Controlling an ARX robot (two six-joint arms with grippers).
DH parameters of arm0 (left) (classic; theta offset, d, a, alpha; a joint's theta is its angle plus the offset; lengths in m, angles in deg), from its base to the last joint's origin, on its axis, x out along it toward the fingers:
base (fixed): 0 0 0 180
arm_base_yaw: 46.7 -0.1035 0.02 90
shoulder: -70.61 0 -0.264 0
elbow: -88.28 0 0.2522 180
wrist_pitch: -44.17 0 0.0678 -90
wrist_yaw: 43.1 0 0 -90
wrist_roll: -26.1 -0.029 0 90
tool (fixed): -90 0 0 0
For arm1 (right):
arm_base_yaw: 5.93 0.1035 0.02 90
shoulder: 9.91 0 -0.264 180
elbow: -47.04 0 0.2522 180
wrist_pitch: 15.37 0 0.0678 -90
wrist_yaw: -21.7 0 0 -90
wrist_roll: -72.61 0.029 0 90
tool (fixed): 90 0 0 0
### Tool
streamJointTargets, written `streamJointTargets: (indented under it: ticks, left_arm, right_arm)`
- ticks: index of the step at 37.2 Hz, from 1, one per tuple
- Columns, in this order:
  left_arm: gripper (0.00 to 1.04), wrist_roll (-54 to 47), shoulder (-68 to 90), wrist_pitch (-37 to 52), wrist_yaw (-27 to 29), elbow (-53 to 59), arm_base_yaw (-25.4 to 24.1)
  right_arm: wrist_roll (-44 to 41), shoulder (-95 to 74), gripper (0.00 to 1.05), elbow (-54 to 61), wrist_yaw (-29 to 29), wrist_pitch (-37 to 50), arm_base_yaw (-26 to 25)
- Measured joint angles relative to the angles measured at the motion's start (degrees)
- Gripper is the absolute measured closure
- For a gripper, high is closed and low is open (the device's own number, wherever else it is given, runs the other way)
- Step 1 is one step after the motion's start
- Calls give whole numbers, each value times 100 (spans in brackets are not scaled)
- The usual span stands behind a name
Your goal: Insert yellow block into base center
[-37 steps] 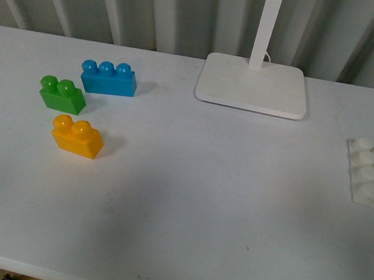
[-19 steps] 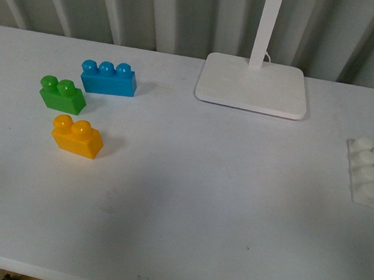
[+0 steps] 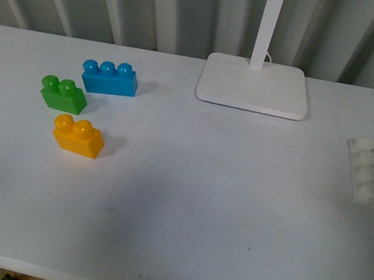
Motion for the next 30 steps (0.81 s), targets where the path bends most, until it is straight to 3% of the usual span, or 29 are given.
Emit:
streamJointTargets:
  ticks: [5, 9, 17, 30]
  left_arm:
    - [6, 0, 0, 0, -4, 0, 0]
    - [6, -2, 0, 0, -2, 0, 0]
    - [6, -2, 0, 0, -2, 0, 0]
    - [6, -2, 0, 0, -2, 0, 0]
  right_arm:
    - [-293, -2330, 9, -782, 225, 1314, -236]
    - [-299, -3713, 9, -1298, 323, 1617, -146]
    - [-238, -5381, 9, -2009, 39, 1967, 92]
    - [140, -6658, 9, -2682, -111, 1921, 151]
